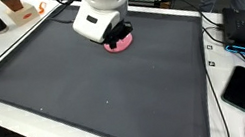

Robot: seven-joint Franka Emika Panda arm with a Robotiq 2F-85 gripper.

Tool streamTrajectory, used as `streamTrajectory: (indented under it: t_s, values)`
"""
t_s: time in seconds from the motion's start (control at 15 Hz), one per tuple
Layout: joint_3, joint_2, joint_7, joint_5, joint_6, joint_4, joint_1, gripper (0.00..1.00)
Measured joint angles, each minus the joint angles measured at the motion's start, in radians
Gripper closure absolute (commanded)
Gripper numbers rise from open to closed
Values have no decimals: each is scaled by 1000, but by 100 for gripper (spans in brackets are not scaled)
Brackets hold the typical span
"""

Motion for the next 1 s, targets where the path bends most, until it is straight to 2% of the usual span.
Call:
streamTrajectory:
  t_s: [0.33, 0.73, 1.0]
  values:
    - [5, -1, 65, -35, -2, 5, 36, 97]
    - [4, -3, 313, -121, -17, 1, 144, 97]
    - [-1, -9, 487, -151, -41, -10, 189, 97]
